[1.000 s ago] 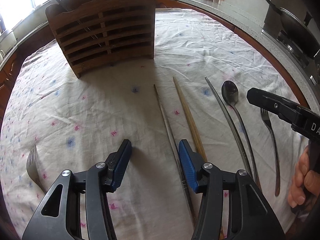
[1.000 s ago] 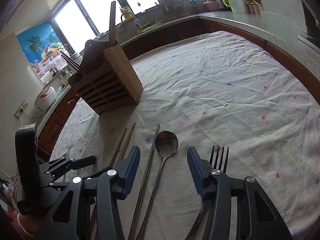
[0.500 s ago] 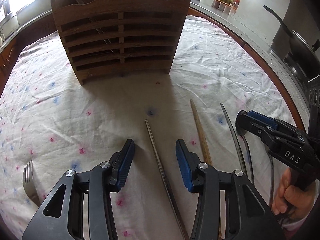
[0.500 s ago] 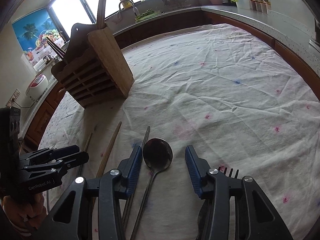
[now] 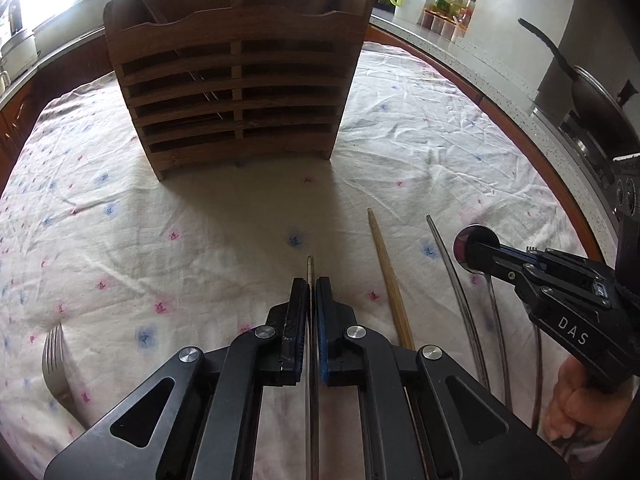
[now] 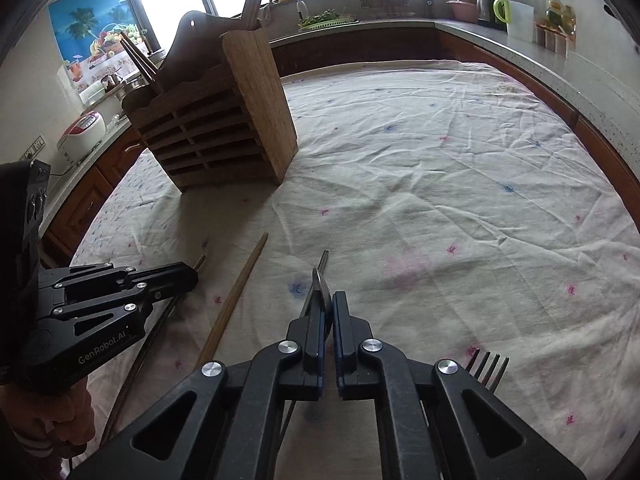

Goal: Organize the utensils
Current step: 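Grasp a thin metal chopstick with the left tool while the right tool grasps a wooden chopstick, then lift both held chopsticks and carry them over the wooden utensil holder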

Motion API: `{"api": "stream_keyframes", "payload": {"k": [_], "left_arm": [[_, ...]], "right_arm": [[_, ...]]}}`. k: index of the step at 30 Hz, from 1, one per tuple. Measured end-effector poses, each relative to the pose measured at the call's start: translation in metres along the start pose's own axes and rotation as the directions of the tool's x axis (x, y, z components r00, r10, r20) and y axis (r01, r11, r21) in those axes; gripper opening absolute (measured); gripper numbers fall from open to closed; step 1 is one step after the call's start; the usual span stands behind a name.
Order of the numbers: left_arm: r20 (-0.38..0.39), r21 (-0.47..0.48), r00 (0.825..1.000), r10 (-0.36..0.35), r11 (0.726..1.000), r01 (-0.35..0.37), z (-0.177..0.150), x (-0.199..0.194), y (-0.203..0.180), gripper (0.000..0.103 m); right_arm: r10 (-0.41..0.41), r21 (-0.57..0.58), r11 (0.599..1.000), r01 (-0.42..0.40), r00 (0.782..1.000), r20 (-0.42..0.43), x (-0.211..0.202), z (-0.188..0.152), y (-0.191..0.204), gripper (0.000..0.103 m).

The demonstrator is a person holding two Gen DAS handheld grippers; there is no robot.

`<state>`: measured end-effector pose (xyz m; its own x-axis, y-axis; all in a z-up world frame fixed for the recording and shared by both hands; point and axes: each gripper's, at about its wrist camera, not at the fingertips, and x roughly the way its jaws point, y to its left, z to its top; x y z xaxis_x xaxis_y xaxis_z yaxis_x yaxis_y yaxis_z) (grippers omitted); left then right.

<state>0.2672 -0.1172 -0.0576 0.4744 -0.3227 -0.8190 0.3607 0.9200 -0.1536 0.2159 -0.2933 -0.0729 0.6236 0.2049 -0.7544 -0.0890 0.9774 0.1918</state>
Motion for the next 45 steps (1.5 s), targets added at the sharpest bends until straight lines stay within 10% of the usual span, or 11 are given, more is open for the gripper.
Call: {"api": "stream_keyframes", "payload": {"k": [21,45], "left_arm": [[0.187,-0.074,0.968,-0.168,0.980,0.185,-0.034,-0.133,0.022,0.003],[0.383,-0.088,0.890,-0.247,0.949,0.301,-0.061,-0.215,0.042,0.003]], "right_arm": [[0.056,-0.002,0.998,-0.056,0.983,0.177,-0.090,-0.004,0.023,0.003],[0.075,-0.066,0.996,-0.057,0.945,0.320,-0.155,-0.008,0.058,0.003]]}}
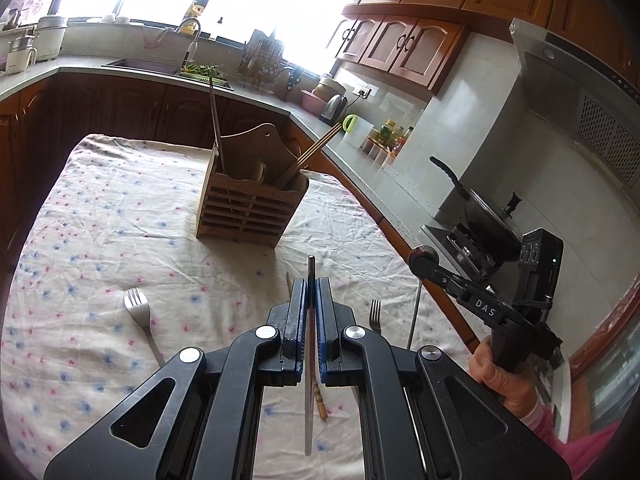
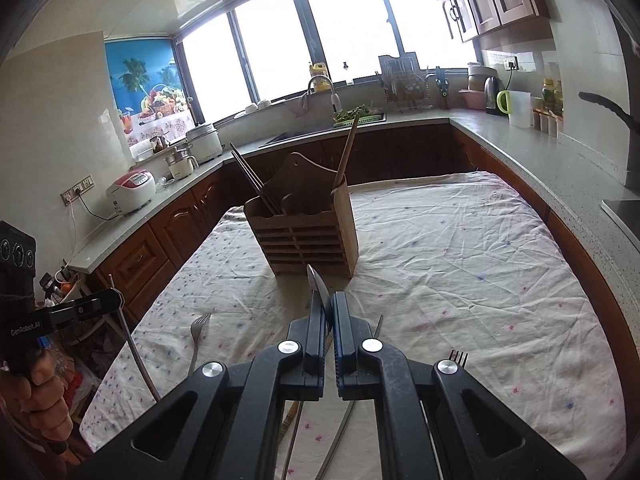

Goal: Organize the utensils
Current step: 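Lift both held chopsticks and carry them over the wooden utensil holder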

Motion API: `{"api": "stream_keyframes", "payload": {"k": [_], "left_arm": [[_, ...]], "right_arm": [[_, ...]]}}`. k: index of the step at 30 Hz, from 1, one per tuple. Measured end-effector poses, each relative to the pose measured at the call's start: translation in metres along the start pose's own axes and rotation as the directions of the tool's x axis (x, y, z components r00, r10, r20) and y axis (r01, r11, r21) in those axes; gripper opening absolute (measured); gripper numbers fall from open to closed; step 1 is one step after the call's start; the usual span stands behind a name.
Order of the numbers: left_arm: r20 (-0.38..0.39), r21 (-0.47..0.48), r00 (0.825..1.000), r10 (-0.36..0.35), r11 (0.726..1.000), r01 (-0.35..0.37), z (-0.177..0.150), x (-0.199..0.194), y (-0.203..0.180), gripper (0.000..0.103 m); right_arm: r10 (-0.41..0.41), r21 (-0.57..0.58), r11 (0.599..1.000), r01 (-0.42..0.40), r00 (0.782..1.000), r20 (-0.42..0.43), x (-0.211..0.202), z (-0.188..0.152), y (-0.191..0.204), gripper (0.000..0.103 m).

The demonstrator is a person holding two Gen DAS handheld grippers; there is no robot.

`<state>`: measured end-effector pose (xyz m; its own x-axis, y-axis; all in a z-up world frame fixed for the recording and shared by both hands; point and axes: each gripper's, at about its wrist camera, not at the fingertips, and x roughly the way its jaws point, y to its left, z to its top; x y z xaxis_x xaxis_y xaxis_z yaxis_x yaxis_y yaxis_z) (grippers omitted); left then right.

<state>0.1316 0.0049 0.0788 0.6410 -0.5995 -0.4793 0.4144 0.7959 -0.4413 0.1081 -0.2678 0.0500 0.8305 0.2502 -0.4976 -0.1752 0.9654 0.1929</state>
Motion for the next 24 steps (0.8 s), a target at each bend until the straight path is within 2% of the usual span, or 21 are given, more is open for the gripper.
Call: {"api": "stream_keyframes", "payload": {"k": [14,24], "left_arm": [[0.073,0.009,0.997,0.019,1.000,-0.020,0.021,-0.009,0.003,0.003],[0.139,0.015,0.990,0.026,0.999,-0.029,0.051,-0.011,0.005,0.003]], "right_arm": [[0.006,0.002,1.000,-0.006,0.999,0.050,0.002,0.014,0.003,0.004],[0.011,-0.003,1.000,-0.011,0.995,0.102,0.014,0.030,0.008,0.004]]}}
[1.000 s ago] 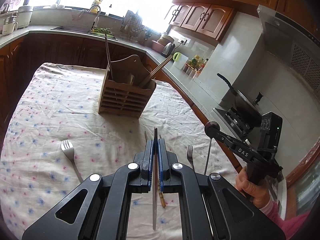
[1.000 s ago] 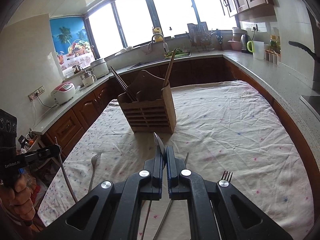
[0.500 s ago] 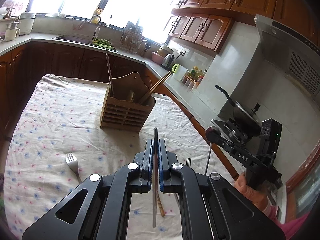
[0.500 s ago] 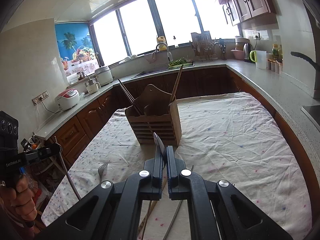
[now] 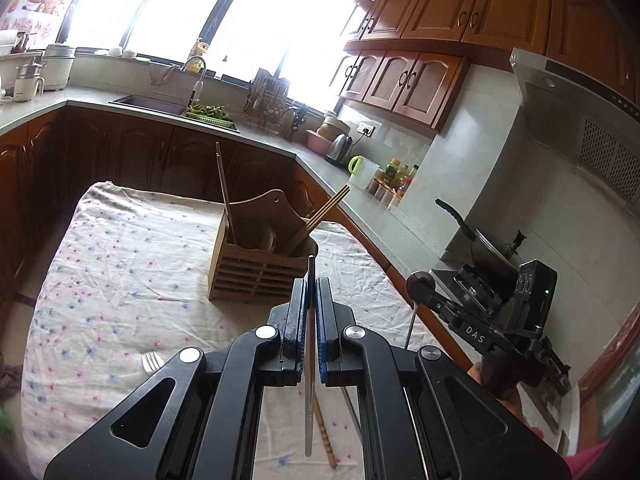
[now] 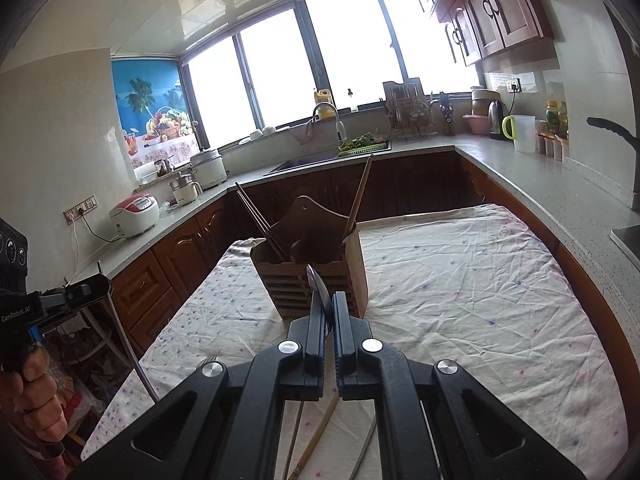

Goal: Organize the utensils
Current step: 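Lift both held chopsticks and carry them over the wooden utensil holder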

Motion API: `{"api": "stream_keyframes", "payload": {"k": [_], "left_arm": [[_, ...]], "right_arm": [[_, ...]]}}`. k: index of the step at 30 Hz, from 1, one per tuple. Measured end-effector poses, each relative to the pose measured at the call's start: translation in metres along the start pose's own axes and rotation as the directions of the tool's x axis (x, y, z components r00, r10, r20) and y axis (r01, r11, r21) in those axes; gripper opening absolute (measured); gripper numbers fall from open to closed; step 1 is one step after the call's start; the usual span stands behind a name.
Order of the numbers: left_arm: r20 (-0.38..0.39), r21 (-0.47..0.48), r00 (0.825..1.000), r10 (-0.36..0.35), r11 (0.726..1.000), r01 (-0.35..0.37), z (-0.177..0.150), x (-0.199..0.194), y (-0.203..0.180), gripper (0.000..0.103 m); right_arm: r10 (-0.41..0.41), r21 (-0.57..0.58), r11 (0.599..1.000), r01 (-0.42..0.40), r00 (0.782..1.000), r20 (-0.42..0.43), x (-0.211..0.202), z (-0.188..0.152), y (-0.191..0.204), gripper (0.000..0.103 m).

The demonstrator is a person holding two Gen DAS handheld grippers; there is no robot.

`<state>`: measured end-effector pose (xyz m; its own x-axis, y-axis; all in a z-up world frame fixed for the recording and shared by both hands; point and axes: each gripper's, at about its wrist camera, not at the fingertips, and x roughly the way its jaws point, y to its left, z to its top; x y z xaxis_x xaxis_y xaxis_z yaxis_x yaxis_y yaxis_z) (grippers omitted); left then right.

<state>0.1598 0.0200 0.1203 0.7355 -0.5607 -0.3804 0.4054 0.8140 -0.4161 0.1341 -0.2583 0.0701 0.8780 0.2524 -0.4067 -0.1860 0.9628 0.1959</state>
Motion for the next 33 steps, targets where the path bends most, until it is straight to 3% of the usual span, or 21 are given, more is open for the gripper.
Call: {"api": "stream_keyframes", "payload": {"k": [18,33], "left_arm": [[0.113,0.020,0.993,0.038,0.999,-0.041,0.069,0.023,0.013,0.003],[0.241,-0.010,0.963,0.120,0.993,-0.122,0.132,0.068,0.040,0.003]], "right_arm": [[-0.032,0.005,0.999,0.032,0.989,0.145,0.053,0.058,-0.001,0.004],[-0.091,-0.008,0.995,0.097,0.956,0.280,0.107,0.106,0.001,0.004]]}}
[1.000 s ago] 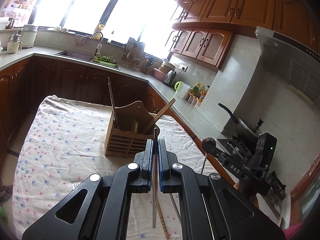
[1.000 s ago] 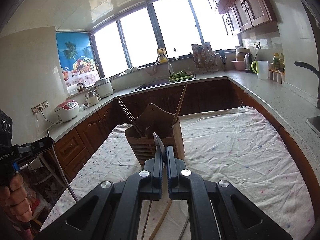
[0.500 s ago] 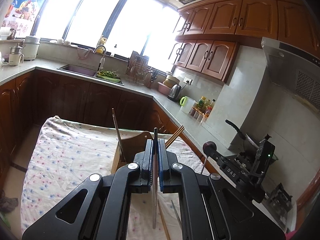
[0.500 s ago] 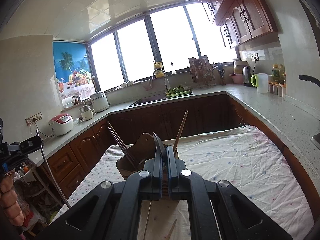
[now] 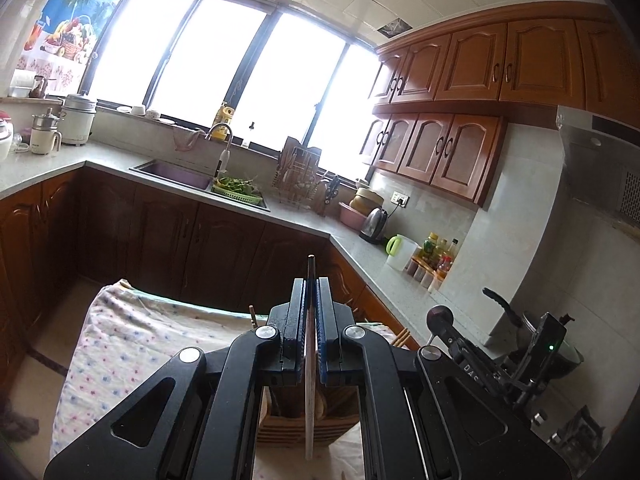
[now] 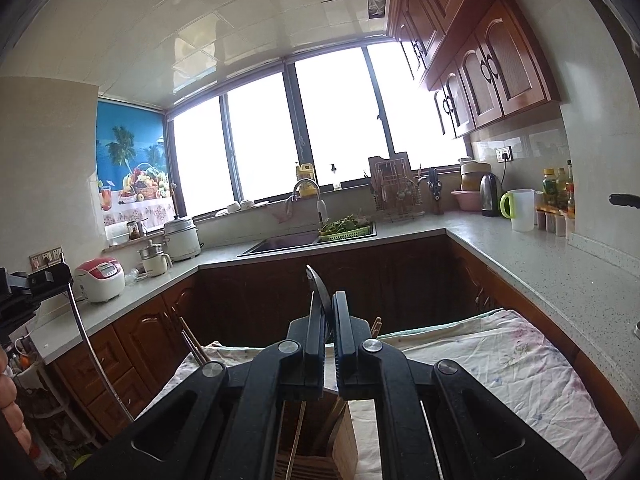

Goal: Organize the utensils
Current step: 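Lift both held chopsticks and carry them over the wooden utensil holder, then lower both chopsticks into the holder slots and open both tools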

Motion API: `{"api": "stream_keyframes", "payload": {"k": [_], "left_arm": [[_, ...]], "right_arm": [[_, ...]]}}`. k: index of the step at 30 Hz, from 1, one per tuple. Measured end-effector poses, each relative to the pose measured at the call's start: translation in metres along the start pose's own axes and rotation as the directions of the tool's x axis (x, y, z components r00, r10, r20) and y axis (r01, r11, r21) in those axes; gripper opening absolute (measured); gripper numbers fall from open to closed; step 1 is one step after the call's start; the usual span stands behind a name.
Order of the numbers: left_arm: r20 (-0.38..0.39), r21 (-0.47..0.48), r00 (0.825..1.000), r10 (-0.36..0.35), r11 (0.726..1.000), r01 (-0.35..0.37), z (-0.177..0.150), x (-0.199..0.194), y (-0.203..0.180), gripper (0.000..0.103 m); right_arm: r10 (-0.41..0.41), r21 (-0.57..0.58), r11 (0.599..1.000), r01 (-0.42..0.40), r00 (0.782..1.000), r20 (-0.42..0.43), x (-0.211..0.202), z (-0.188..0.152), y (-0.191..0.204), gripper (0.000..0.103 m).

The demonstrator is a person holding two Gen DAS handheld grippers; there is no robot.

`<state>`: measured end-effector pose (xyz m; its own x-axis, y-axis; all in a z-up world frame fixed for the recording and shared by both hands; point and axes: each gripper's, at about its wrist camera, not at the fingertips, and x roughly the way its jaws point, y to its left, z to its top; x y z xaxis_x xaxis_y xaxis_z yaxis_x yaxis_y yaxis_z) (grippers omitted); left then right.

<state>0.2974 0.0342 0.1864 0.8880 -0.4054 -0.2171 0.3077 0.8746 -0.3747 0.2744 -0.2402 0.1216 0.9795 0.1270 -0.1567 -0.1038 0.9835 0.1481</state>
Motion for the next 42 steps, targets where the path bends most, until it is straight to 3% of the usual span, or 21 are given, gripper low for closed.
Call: {"api": "stream_keyframes", "payload": {"k": [12,21,27,36,42], "left_arm": [[0.062,-0.022,0.995,0.073,0.997,-0.072,-0.002,0.049,0.019,0.003],[0.054,-0.048,0.992,0.116,0.992,-0.113,-0.032,0.068,0.034,0.003],[0.014,-0.074,0.994,0.108,0.992,-0.107,-0.053,0.075,0.036,0.003],[-0.051,-0.037,0.992,0.117,0.992,-0.119,-0.082,0.081,0.030,0.004],[-0.077,-0.007,0.990,0.119,0.993,-0.120,-0.088,0.081,0.025,0.004]], "right_arm": [[-0.046,-0.060,0.997,0.050,0.997,0.062,0.038,-0.003,0.008,0.004],[-0.042,-0.133,0.990,0.053,0.995,0.085,0.053,-0.034,0.017,0.004],[-0.027,-0.153,0.987,0.042,0.995,0.096,0.049,-0.052,0.019,0.004],[-0.040,-0.140,0.989,0.046,0.998,0.046,0.043,-0.066,0.016,0.004],[-0.048,-0.128,0.991,0.043,0.998,-0.038,0.037,-0.075,0.004,0.004]]}}
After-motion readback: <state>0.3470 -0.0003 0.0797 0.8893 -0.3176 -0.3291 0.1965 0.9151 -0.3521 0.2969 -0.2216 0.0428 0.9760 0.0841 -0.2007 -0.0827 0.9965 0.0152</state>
